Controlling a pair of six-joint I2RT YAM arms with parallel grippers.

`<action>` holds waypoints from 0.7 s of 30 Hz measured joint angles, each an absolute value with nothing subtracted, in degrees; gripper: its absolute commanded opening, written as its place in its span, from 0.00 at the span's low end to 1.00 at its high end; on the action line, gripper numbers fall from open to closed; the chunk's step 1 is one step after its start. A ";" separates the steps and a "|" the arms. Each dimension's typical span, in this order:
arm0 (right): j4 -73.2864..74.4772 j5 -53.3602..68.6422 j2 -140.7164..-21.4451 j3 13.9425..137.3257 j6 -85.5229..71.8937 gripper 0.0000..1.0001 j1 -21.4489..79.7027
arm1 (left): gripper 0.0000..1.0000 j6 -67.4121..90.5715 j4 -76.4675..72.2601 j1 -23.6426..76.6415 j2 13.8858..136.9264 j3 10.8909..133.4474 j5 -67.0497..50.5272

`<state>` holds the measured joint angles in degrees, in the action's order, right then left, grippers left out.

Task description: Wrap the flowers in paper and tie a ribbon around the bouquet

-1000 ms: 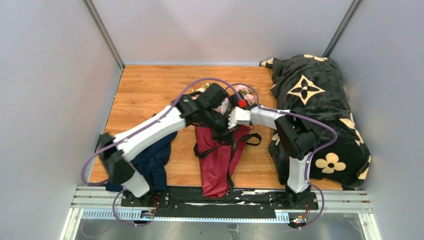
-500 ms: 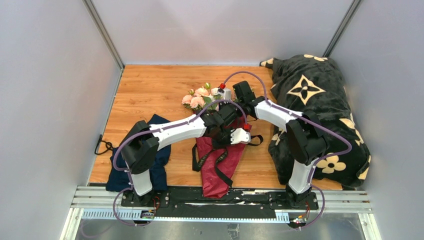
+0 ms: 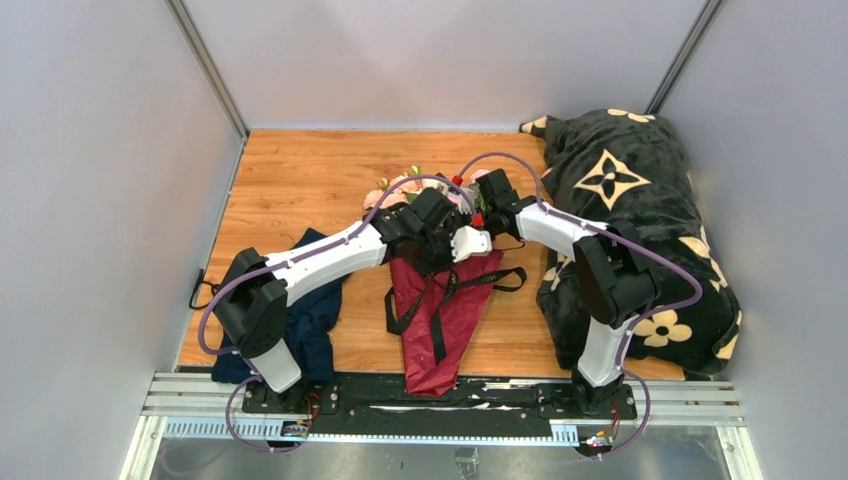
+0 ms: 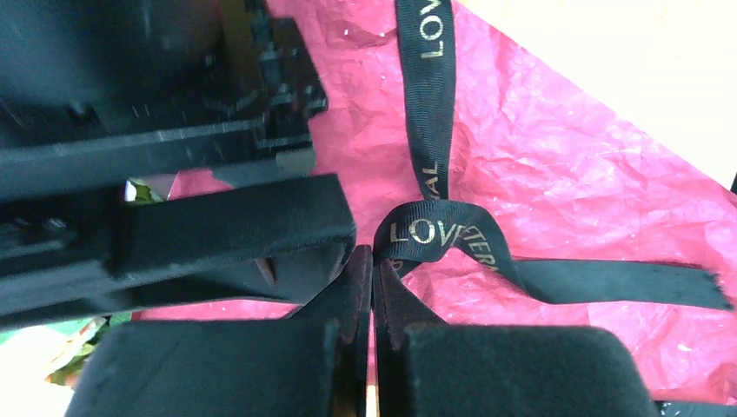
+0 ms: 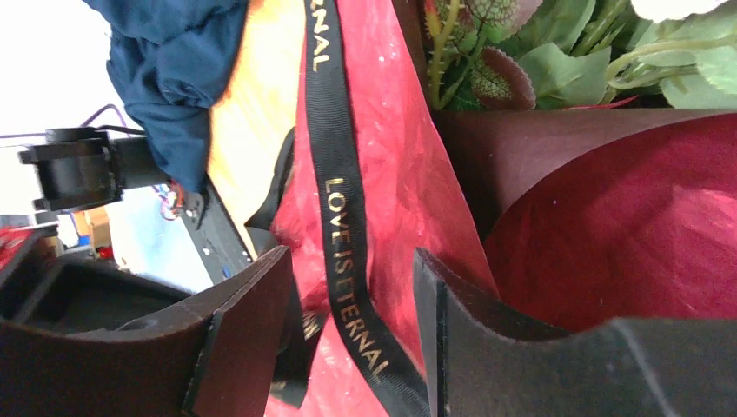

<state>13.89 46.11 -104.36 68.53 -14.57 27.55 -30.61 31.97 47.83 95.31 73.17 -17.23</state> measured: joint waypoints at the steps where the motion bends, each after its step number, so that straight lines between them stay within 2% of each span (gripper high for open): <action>1: 13.93 46.52 -103.98 68.51 -14.79 0.59 27.20 | 0.00 -30.46 31.94 47.24 95.31 73.17 -17.43; 4: 13.78 47.51 -101.12 68.49 -16.34 0.58 24.99 | 0.00 -28.16 31.09 45.45 95.33 73.17 -18.96; 10: 12.03 46.02 -90.96 65.89 -20.25 0.48 16.73 | 0.00 -21.50 27.57 43.11 99.70 74.22 -18.63; 12: 12.21 43.86 -87.81 63.40 -21.28 0.46 15.27 | 0.04 -19.03 26.74 42.61 102.76 74.91 -18.39; 16: 15.46 38.85 -83.77 59.13 -21.91 0.45 15.20 | 0.37 -15.62 26.89 42.57 107.83 76.88 -17.78; 21: 21.54 34.35 -76.07 53.56 -21.67 0.42 15.09 | 0.65 -20.73 32.12 42.54 108.99 79.68 -17.72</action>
<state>21.54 34.35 -76.07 53.56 -21.67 15.09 -20.73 32.12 42.54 108.99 79.68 -17.72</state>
